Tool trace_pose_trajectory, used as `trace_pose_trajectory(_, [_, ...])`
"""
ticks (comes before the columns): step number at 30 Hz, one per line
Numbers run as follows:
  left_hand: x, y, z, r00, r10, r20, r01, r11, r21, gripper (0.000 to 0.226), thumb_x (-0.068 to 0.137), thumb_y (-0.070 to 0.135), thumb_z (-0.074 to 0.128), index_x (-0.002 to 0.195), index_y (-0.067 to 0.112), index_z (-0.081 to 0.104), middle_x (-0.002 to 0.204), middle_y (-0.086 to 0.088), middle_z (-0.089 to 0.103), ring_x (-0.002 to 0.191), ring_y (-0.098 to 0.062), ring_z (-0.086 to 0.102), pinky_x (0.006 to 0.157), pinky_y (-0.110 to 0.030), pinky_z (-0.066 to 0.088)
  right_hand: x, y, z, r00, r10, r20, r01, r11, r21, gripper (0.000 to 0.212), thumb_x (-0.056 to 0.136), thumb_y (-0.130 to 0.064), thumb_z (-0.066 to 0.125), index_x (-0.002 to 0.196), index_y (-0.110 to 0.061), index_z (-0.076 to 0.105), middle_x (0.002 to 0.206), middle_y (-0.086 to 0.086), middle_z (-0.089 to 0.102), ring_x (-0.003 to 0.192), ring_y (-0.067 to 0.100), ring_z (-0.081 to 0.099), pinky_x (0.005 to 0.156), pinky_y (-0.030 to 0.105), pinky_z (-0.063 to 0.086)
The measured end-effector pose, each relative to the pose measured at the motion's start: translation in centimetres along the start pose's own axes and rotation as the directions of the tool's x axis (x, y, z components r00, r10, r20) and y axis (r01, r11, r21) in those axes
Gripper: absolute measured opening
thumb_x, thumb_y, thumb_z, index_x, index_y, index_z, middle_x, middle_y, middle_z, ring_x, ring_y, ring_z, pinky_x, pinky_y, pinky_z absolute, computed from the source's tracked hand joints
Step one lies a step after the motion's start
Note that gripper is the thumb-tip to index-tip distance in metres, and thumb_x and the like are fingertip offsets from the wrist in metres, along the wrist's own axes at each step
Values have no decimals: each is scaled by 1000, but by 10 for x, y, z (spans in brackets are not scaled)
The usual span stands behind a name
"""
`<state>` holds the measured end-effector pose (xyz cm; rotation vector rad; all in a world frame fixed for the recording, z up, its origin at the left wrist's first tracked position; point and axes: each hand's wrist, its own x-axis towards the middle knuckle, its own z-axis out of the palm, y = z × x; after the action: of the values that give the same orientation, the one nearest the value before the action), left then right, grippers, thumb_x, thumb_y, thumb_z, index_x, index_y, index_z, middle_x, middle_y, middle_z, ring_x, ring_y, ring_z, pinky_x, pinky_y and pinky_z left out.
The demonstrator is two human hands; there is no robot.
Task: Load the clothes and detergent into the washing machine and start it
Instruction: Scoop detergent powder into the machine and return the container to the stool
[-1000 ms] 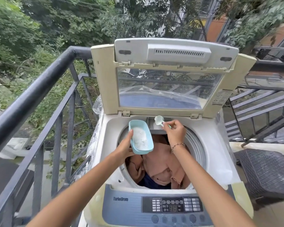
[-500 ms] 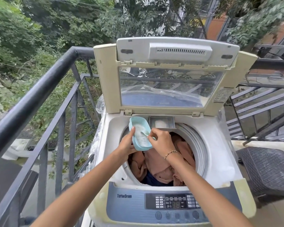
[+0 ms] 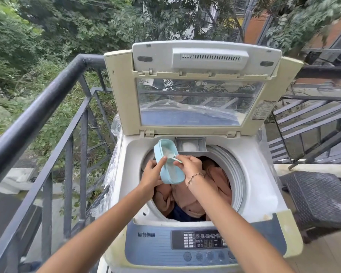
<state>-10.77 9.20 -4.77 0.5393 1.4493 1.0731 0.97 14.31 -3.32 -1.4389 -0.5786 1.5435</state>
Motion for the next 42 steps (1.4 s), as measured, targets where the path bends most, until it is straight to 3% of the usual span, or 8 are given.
trace_pose_trajectory(4, [-3,-3,-4,998,-30,56,31,999,-24,52,85,56,59,118,16,55,113,-5,70,94,-24,72,80,-38,59,0,-8,2,999,24,36,-27,995,95,19,76,8,69,66,-1,56,69,14,63,42,11,61,52,17,54])
trace_pose_trajectory(16, [-6,5,1,996,-71,56,77,990,-116,47,96,51,40,132,22,48,124,-8,65,93,-20,70,67,-26,57,14,-39,-19,998,-58,29,50,975,217,23,80,11,65,67,-4,53,70,9,67,55,13,66,53,16,55])
trace_pose_trajectory(21, [-4,1,-1,992,-109,59,115,987,-116,53,96,52,40,138,20,45,125,-8,64,92,-19,70,64,-24,56,42,-48,-33,953,-281,-113,276,959,-63,29,80,5,68,62,-10,51,69,7,62,60,13,62,55,17,55])
trace_pose_trajectory(25, [-5,-3,-3,991,-112,76,121,985,-121,56,96,52,39,142,19,40,128,-10,62,89,-17,71,57,-21,57,51,-44,-43,873,-485,-48,382,741,-553,23,75,-14,74,60,-14,57,71,4,69,66,16,61,67,31,50])
trace_pose_trajectory(31, [-8,-3,-4,989,-117,94,129,983,-131,58,96,53,40,142,18,40,130,-10,61,91,-18,71,56,-22,57,50,-42,-47,714,-676,179,554,391,-735,13,74,-8,74,65,-2,65,74,6,68,67,18,58,57,13,34])
trace_pose_trajectory(34, [-9,-3,-4,989,-111,101,123,985,-121,58,96,54,40,142,20,40,130,-9,61,93,-19,71,58,-22,57,48,-41,-47,803,-595,36,477,605,-637,17,77,-11,73,68,-2,62,75,7,71,67,14,62,62,19,44])
trace_pose_trajectory(37, [-9,-2,-1,988,-108,107,119,987,-104,54,96,53,39,141,22,42,129,-8,62,94,-20,71,61,-24,57,39,-45,-44,941,-325,-95,298,928,-222,19,79,-3,72,66,-5,57,82,18,67,63,16,64,59,21,57])
trace_pose_trajectory(42, [-12,-1,11,989,-84,124,95,992,-78,43,98,51,37,129,25,48,112,-4,68,89,-18,71,71,-28,55,17,-41,-42,966,-246,-82,209,926,-316,23,73,-17,78,62,-18,58,68,-2,60,60,6,52,55,17,42])
